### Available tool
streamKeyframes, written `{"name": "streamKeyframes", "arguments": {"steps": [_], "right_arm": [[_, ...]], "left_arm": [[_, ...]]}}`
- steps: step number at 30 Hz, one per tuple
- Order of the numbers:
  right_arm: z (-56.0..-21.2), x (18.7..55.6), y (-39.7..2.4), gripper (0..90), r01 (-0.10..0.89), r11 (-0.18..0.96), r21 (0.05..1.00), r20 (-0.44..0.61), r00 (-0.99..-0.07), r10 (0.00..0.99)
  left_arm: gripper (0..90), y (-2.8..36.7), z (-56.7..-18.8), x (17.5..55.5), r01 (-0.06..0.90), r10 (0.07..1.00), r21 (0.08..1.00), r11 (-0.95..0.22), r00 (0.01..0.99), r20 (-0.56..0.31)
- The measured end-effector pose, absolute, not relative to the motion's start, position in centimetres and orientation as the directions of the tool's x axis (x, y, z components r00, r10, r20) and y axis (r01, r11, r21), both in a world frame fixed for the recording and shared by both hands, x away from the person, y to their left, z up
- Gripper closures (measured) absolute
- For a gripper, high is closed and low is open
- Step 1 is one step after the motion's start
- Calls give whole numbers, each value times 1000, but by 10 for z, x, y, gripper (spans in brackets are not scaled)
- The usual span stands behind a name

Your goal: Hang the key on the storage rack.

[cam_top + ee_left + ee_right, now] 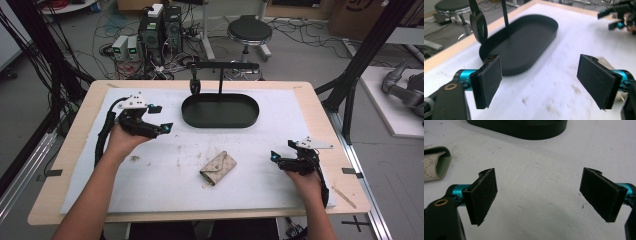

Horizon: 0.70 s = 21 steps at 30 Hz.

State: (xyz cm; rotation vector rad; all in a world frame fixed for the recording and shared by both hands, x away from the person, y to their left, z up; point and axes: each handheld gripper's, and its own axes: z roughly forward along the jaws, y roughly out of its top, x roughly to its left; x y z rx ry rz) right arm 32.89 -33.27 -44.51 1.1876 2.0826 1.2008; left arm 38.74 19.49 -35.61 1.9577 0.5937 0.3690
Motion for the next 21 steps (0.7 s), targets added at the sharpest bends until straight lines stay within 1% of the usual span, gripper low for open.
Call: {"name": "streamKeyframes", "arguments": {"steps": [2, 6, 10, 14, 16, 19, 21], "right_arm": [[-445, 329, -333, 148, 456, 245, 856, 34, -522, 853], [-446, 329, -333, 148, 457, 241, 856, 36, -519, 854], [-446, 330, -331, 148, 458, 248, 854, 32, -522, 852], [-447, 332, -331, 148, 460, 248, 852, 30, -518, 855], [-447, 332, -330, 148, 467, 247, 849, 33, -515, 857], [-447, 334, -331, 147, 466, 238, 852, 36, -505, 862], [-446, 334, -331, 148, 470, 226, 853, 45, -497, 866]], "left_arm": [[182, 204, -361, 379, 241, 567, 895, -375, 823, 16], [178, 219, -375, 362, 221, 607, 915, -339, 794, 33], [178, 233, -387, 350, 229, 643, 932, -283, 766, 7], [177, 242, -402, 340, 243, 667, 937, -250, 745, -15], [167, 245, -411, 338, 238, 680, 941, -240, 734, -12], [140, 247, -414, 338, 241, 694, 938, -248, 720, -2], [139, 249, -415, 338, 236, 696, 941, -241, 718, -1]]}}
